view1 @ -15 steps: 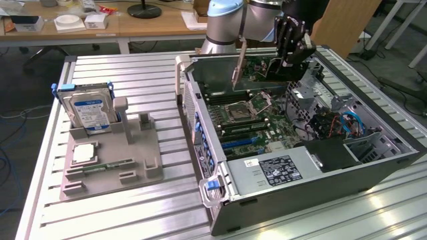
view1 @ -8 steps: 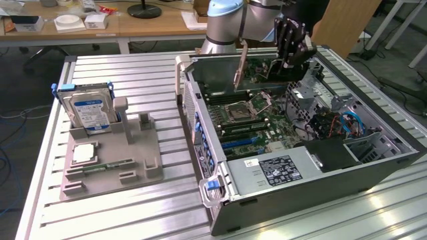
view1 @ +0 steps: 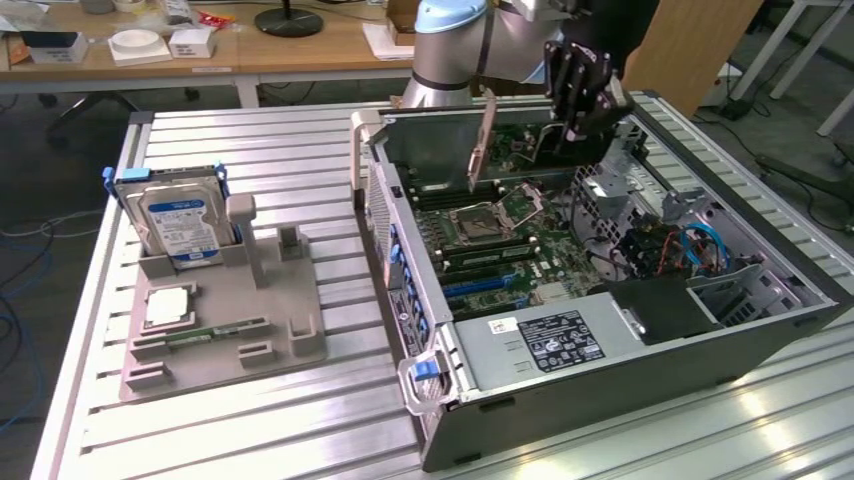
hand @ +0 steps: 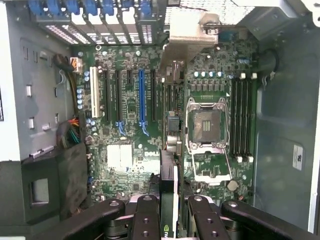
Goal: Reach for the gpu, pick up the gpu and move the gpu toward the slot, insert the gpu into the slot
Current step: 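Insert the gpu into the slot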
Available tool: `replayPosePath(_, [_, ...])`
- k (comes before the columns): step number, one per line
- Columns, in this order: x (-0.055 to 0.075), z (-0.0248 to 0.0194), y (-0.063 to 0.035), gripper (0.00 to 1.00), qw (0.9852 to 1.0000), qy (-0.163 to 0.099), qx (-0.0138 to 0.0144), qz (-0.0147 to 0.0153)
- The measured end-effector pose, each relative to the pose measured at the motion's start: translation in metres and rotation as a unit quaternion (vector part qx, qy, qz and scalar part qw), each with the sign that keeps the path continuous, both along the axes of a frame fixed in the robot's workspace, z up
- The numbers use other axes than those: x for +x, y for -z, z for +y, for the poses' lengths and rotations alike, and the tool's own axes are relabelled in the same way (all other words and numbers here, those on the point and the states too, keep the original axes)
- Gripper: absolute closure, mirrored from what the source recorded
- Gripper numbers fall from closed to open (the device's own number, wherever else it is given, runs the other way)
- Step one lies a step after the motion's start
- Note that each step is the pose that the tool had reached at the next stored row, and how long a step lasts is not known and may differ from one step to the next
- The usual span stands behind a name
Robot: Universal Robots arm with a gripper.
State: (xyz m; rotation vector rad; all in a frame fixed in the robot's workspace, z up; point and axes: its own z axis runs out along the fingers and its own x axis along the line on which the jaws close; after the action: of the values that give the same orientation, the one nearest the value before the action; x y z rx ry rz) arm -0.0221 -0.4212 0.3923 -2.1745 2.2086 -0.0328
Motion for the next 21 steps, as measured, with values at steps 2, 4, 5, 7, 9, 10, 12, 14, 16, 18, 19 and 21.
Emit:
replayPosePath(2, [0.0, -0.0002, 0.002, 0.73, 1.0, -0.009, 0.0, 0.0005])
replayPosePath(4, [0.0, -0.0004, 0.0044, 0.73, 0.9999, -0.013, 0.0, 0.0005])
replayPosePath(5, [0.0, -0.0006, 0.0057, 0.73, 0.9999, -0.013, 0.0, 0.0005])
replayPosePath(7, [0.0, -0.0012, 0.0081, 0.73, 0.9999, -0.013, 0.0, 0.0006])
replayPosePath(9, [0.0, -0.0016, 0.0103, 0.73, 0.9999, -0.013, 0.0, 0.0005])
replayPosePath(10, [0.0, -0.0017, 0.0113, 0.73, 0.9999, -0.013, 0.0, 0.0006])
replayPosePath(12, [0.0, -0.0019, 0.0132, 0.73, 0.9999, -0.013, 0.0, 0.0005])
replayPosePath(14, [0.0, -0.0021, 0.0149, 0.73, 0.9999, -0.013, 0.0, 0.0006])
replayPosePath(16, [0.0, -0.0025, 0.0166, 0.73, 0.9999, -0.013, 0.0, 0.0006])
replayPosePath(18, [0.0, -0.0039, 0.0182, 0.73, 0.9999, -0.013, -0.0001, 0.0007])
replayPosePath(19, [0.0, -0.0049, 0.0192, 0.73, 0.9999, -0.013, -0.0001, 0.0007])
replayPosePath(21, [0.0, -0.0067, 0.0211, 0.73, 0.9999, -0.013, 0.0, 0.0007])
